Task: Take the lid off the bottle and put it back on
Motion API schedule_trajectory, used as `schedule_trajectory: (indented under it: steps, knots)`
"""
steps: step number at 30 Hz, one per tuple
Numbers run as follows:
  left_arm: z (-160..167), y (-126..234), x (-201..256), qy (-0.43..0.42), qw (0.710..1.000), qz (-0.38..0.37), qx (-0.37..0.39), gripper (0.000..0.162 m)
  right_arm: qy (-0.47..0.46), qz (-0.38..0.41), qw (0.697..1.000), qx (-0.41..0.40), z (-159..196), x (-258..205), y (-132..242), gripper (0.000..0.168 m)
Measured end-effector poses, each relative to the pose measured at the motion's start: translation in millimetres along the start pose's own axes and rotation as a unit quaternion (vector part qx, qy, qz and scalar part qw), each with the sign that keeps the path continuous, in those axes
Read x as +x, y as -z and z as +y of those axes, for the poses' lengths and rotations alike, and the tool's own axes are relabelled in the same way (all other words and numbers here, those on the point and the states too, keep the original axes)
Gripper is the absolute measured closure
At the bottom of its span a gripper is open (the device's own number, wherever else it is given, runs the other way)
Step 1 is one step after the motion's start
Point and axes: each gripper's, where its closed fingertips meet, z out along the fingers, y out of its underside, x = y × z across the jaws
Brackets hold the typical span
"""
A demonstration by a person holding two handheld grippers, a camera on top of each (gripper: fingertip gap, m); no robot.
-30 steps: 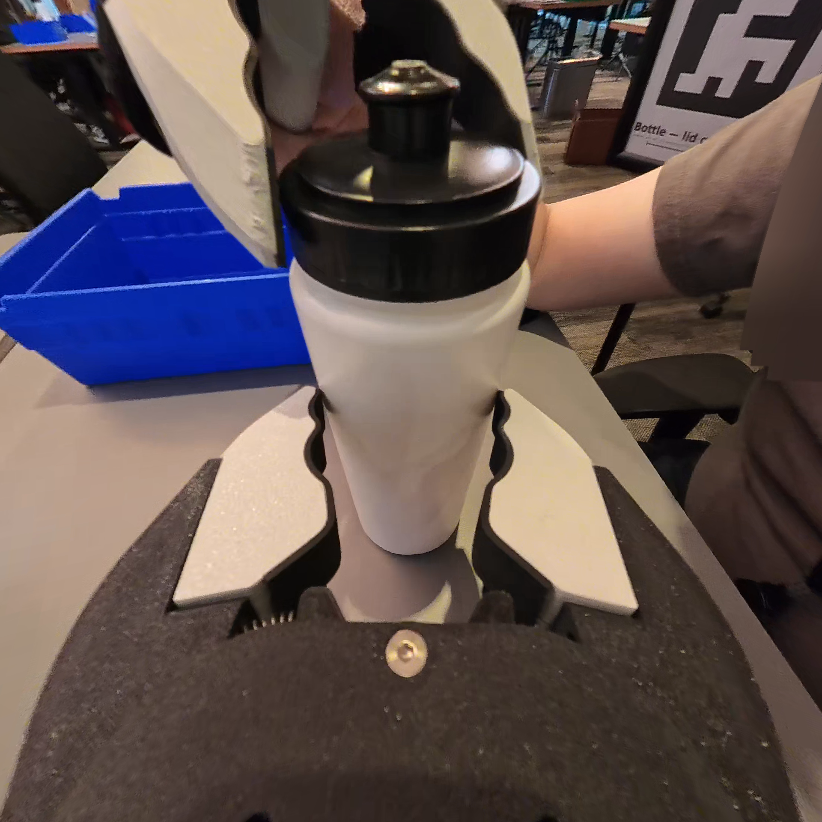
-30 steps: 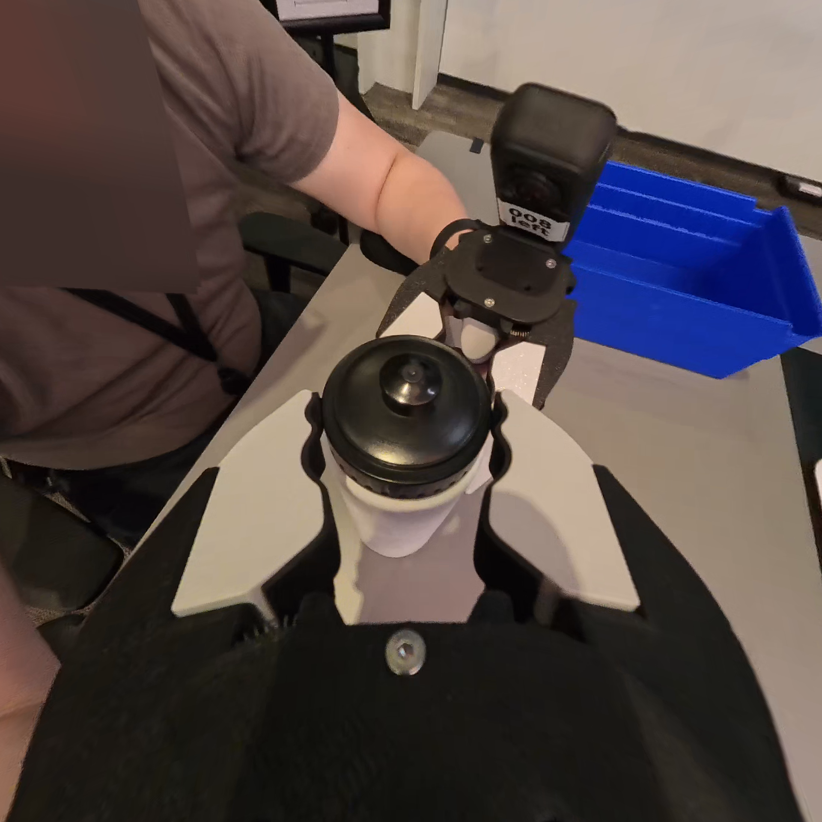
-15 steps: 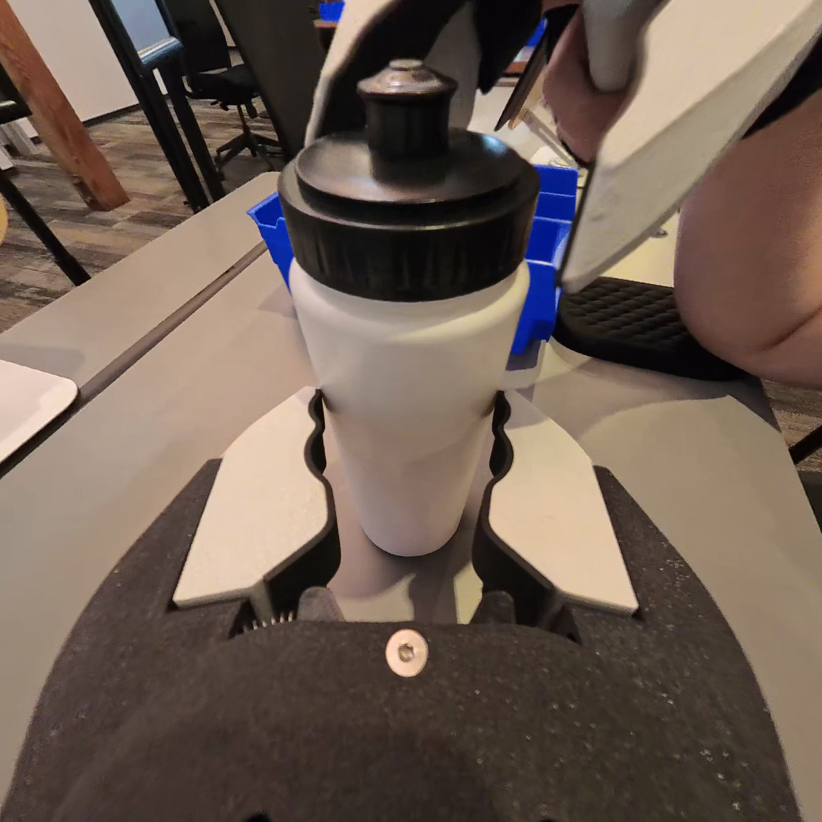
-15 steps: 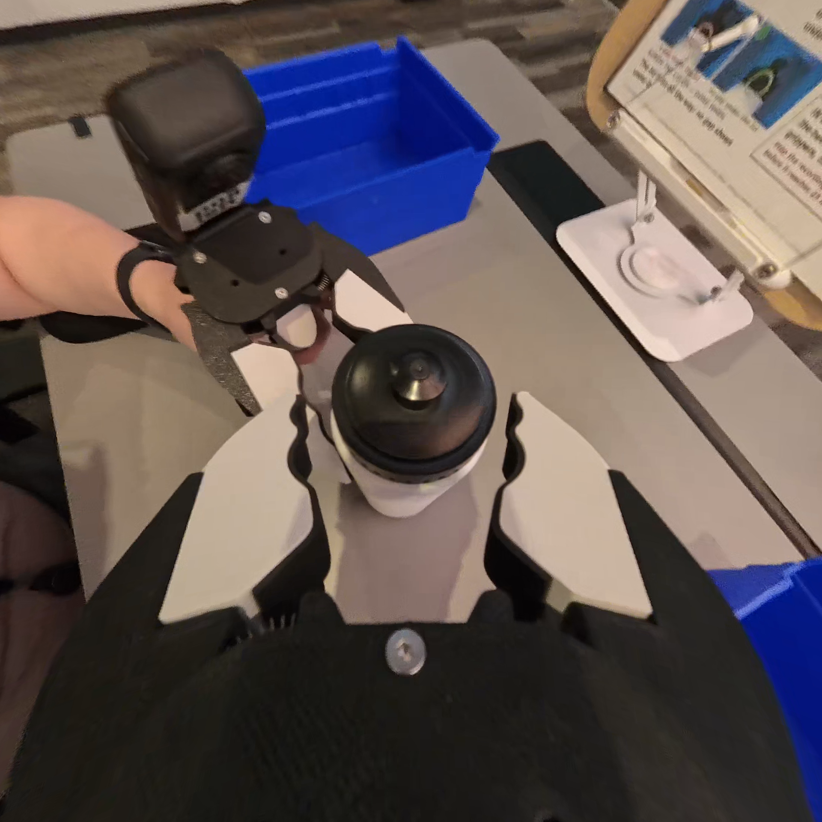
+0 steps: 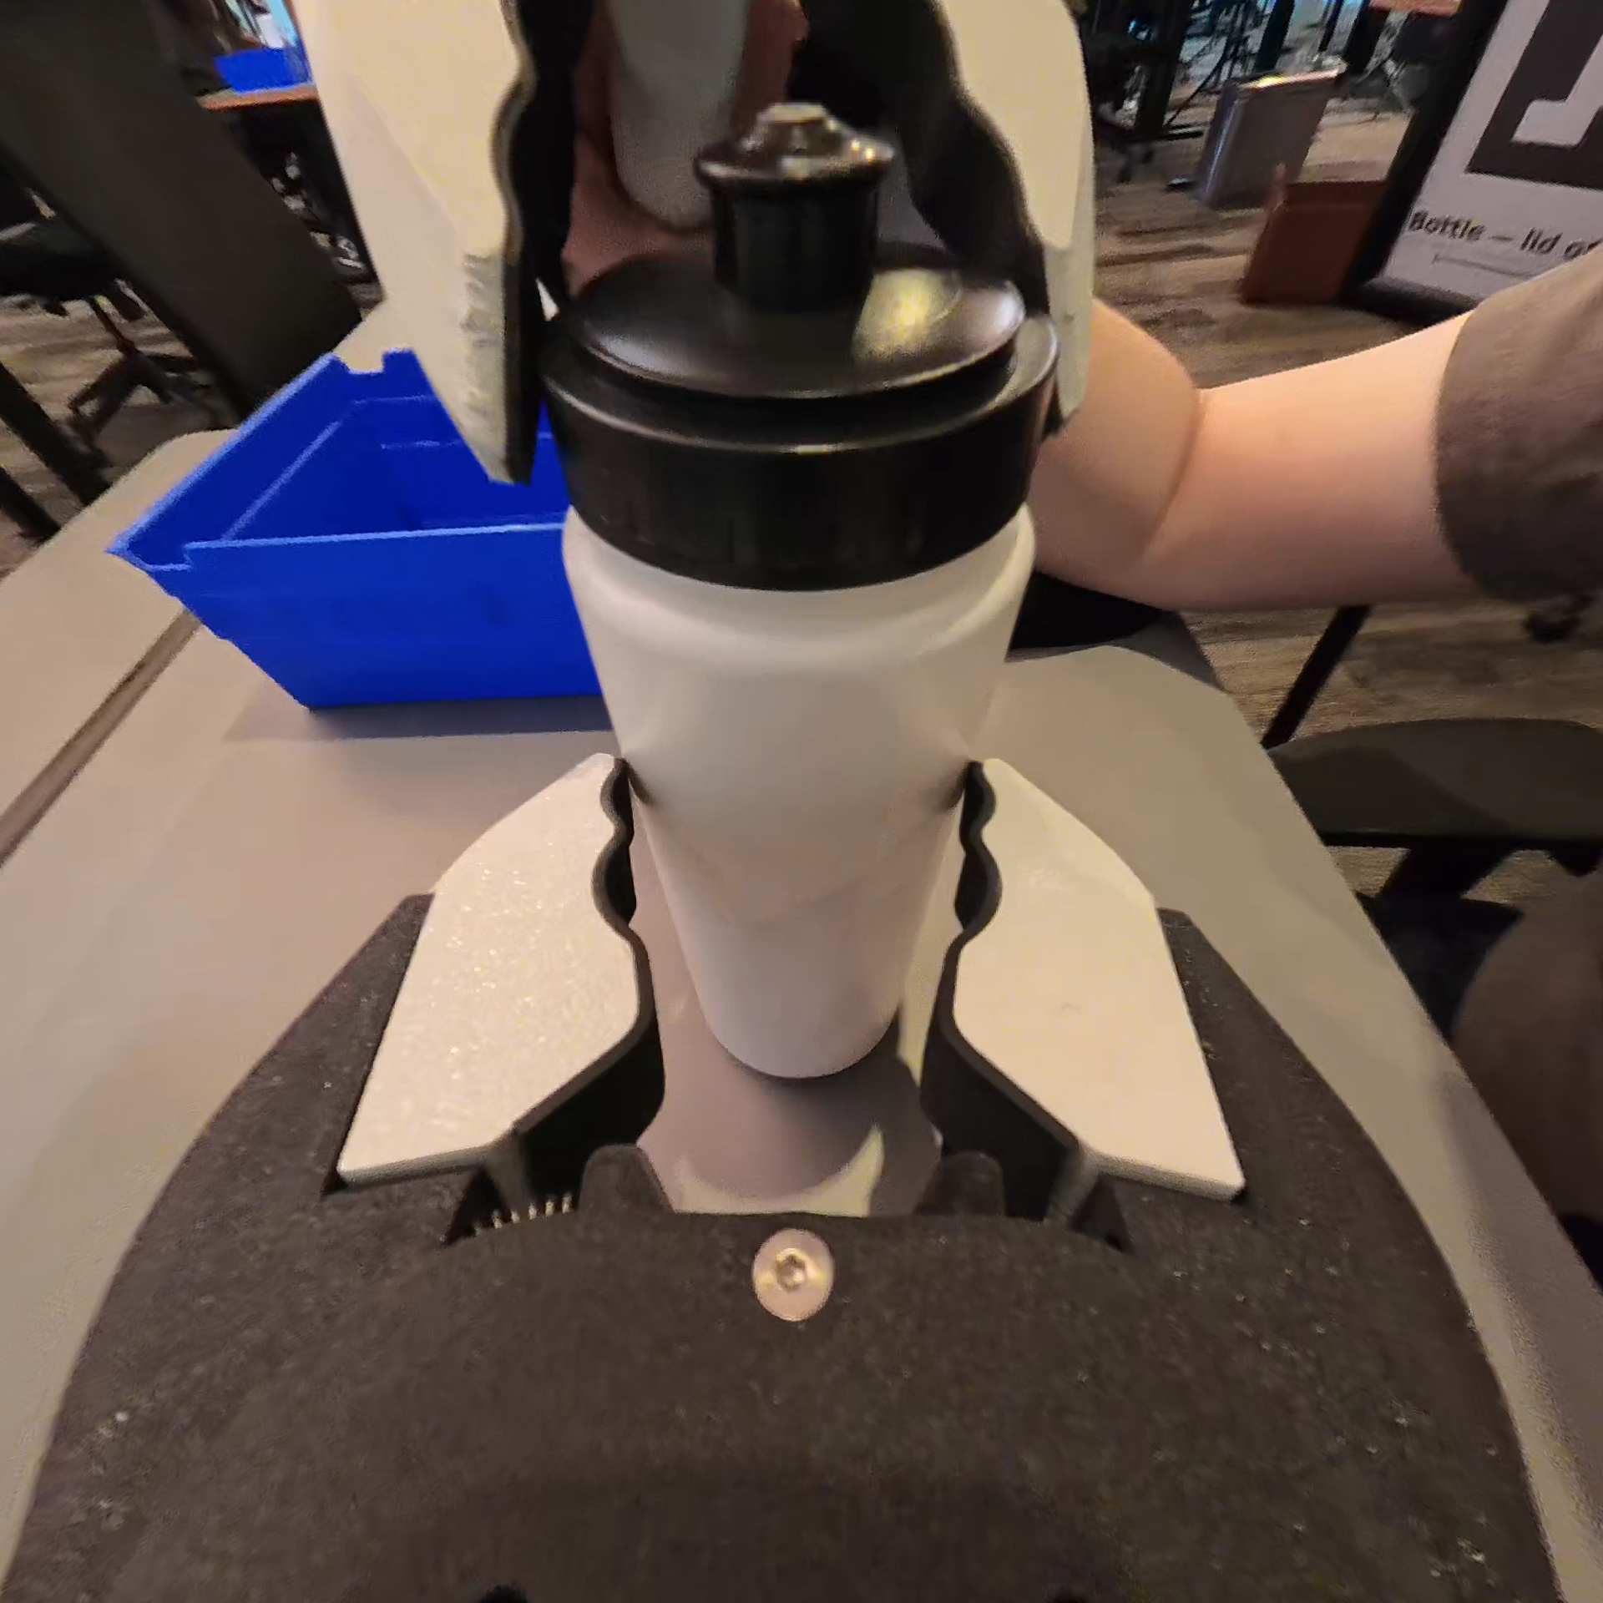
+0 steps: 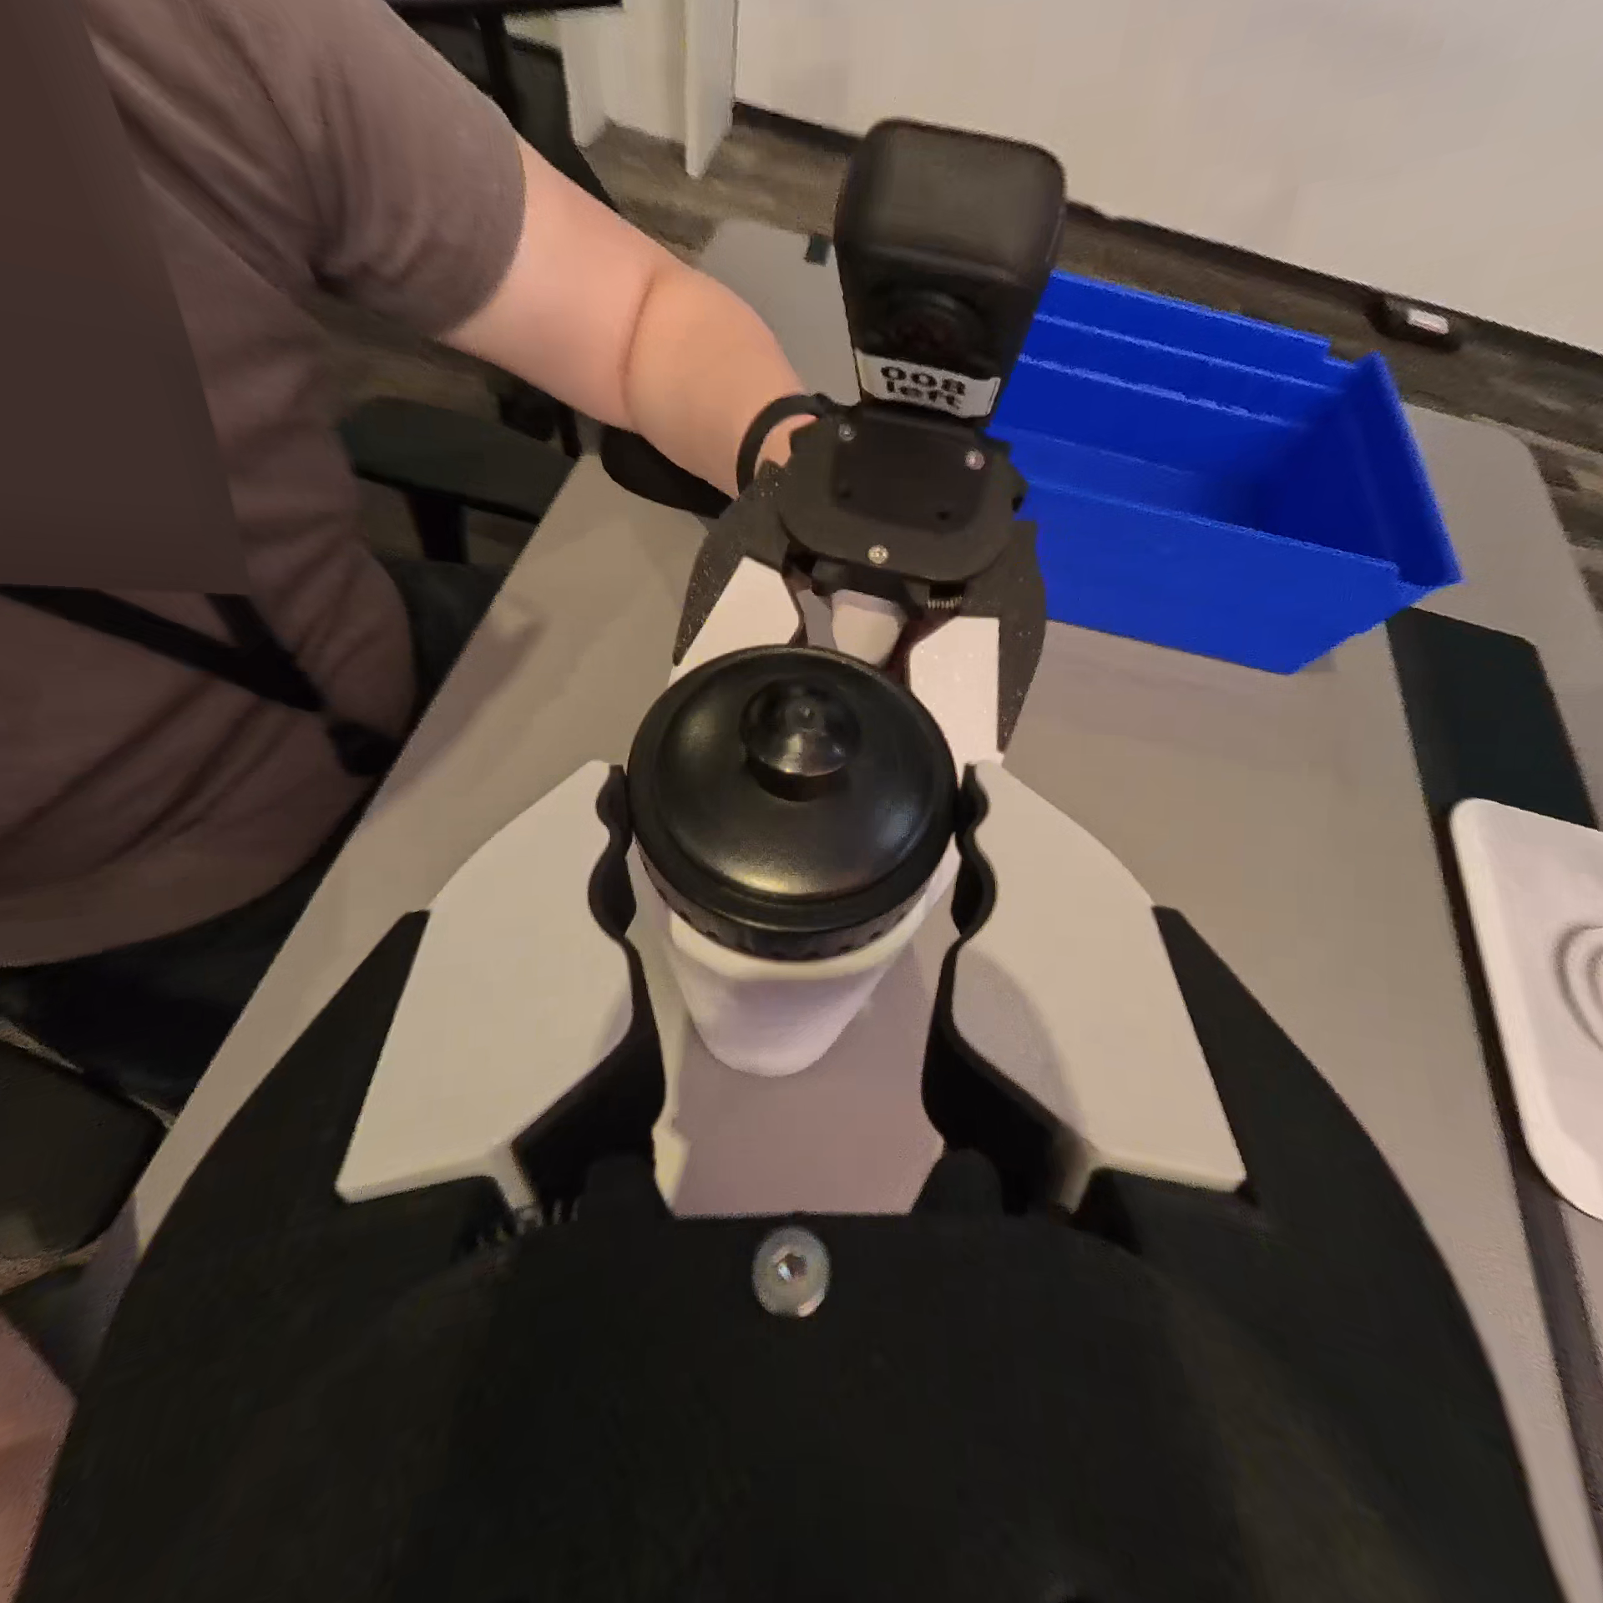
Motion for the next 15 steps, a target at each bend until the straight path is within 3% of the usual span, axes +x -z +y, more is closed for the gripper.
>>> schedule_trajectory:
  steps: [3,9,15]
  knots:
    - [1,2,-8,0.03,0.999,-0.01,0.007,0.089,-0.033,0.028,0.999,0.003,2,15,-1,0.094]
    - [8,15,-50,0.104,0.986,-0.129,0.0,0.089,-0.083,0.198,0.976,-0.025,-3,62,2,0.081]
    - [11,20,-60,0.084,0.979,-0.186,-0.017,0.089,-0.179,0.277,0.941,-0.08,10,74,0,0.085]
